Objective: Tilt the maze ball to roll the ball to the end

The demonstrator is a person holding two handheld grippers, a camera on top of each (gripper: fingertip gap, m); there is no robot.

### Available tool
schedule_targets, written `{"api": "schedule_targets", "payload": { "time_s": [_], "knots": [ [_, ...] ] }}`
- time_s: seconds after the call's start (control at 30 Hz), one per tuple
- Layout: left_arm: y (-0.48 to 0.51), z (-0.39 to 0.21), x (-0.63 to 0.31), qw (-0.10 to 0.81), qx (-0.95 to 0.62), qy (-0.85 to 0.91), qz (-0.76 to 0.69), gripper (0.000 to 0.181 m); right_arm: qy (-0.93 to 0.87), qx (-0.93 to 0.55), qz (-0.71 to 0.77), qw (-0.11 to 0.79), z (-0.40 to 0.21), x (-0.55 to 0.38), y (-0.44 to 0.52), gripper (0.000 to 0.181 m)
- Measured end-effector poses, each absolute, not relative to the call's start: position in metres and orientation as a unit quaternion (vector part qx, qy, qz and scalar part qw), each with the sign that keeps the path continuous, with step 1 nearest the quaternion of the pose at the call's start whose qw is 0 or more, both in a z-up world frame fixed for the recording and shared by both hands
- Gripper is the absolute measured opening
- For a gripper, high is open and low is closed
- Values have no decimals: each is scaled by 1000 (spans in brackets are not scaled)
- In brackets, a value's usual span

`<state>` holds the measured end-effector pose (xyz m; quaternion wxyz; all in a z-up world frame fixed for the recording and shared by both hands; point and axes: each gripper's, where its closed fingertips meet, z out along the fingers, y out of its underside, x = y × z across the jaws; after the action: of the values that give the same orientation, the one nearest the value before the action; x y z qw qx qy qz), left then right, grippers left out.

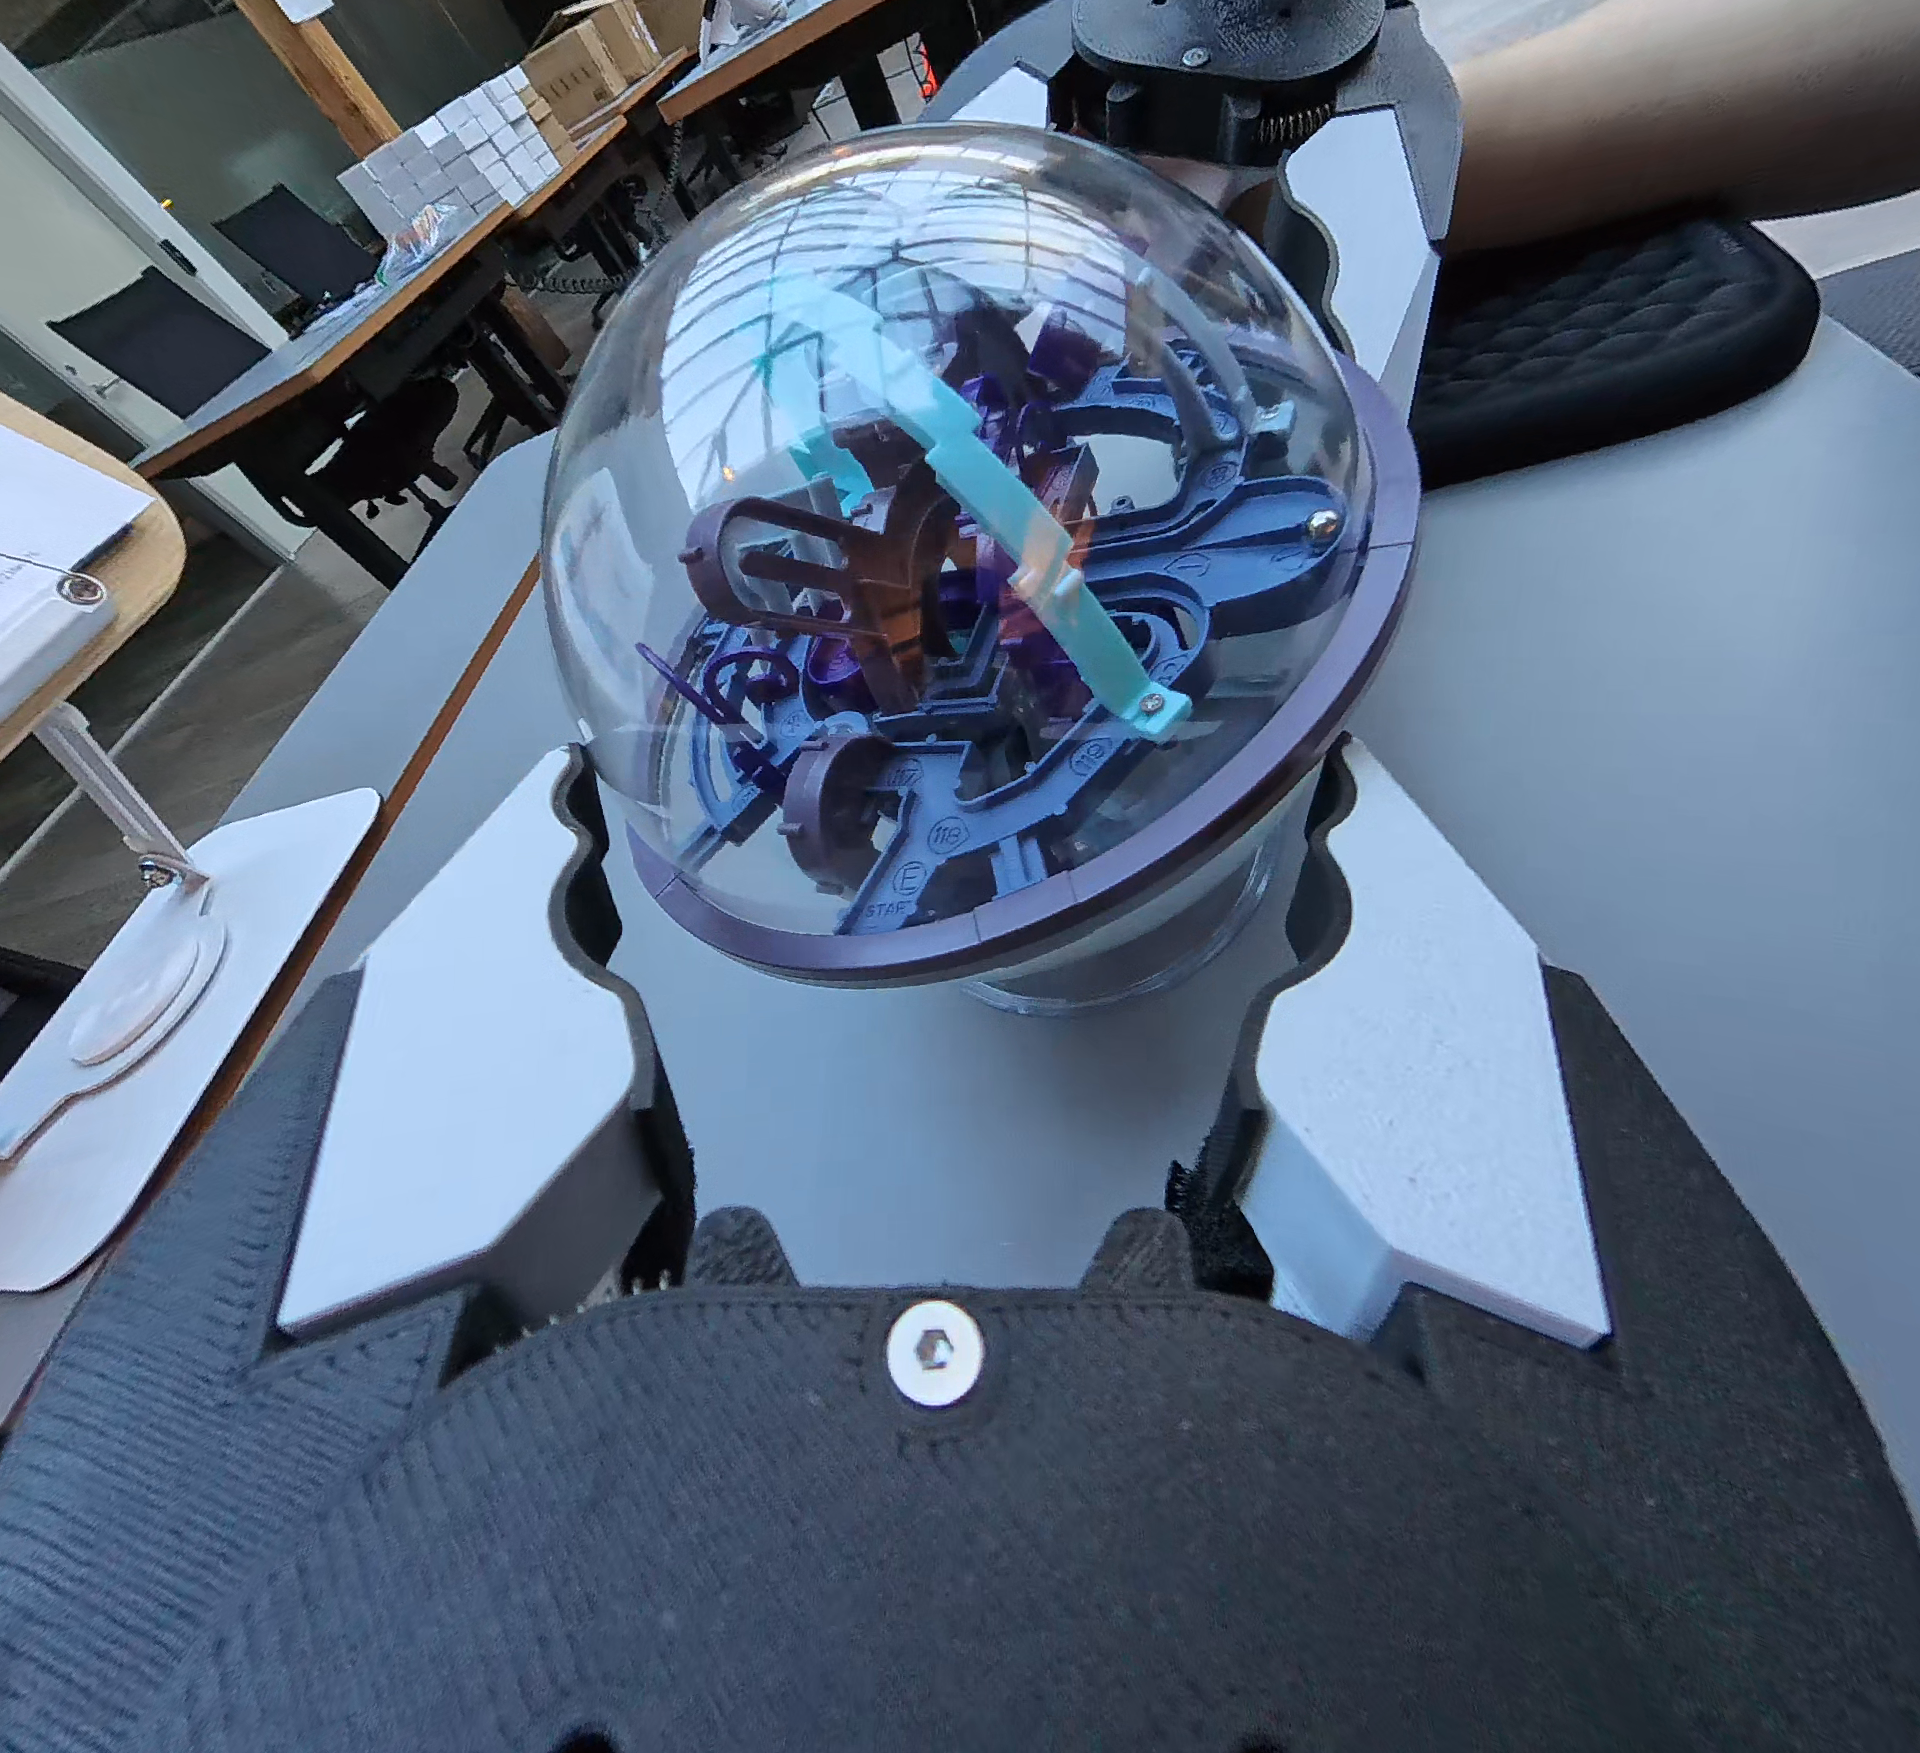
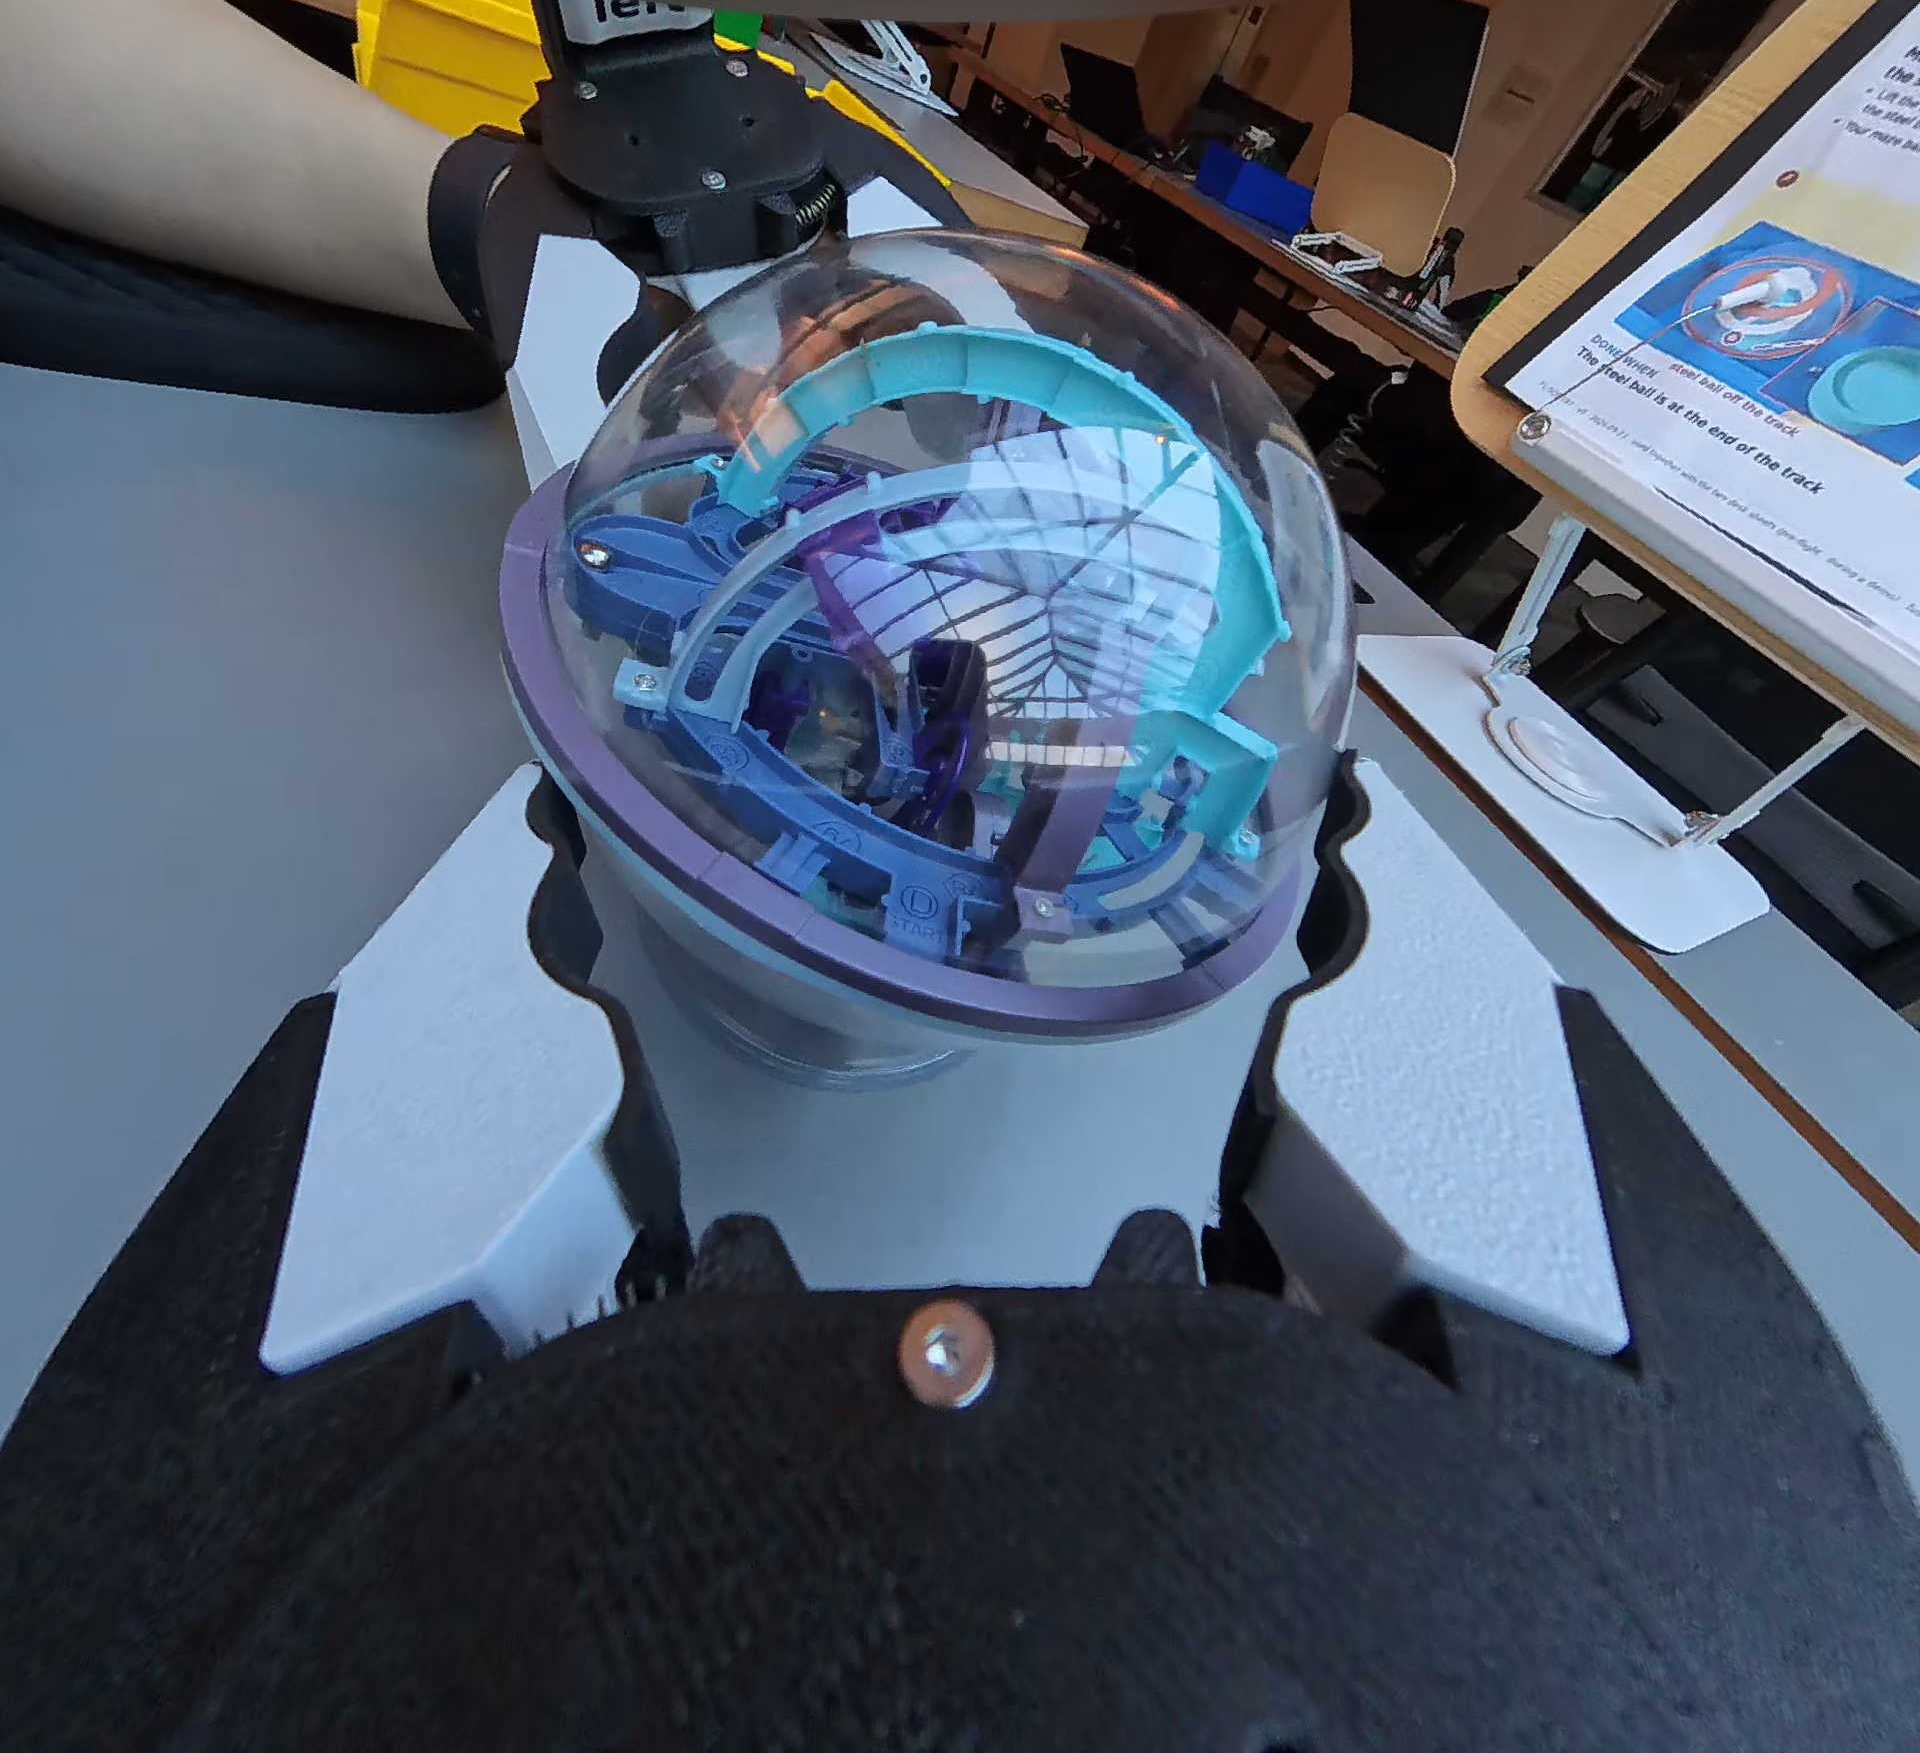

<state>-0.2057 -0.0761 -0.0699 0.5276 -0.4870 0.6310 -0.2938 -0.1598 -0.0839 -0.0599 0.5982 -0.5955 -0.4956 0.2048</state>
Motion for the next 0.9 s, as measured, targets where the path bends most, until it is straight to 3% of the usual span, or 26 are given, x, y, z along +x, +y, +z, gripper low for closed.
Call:
{"api": "schedule_targets", "payload": {
  "time_s": [0.9],
  "knots": [
    [-78, -69, -205, 525, -492, 618, -316, 133, -484, -596, 228, 599, -59, -160, -84, 140]
  ]
}}
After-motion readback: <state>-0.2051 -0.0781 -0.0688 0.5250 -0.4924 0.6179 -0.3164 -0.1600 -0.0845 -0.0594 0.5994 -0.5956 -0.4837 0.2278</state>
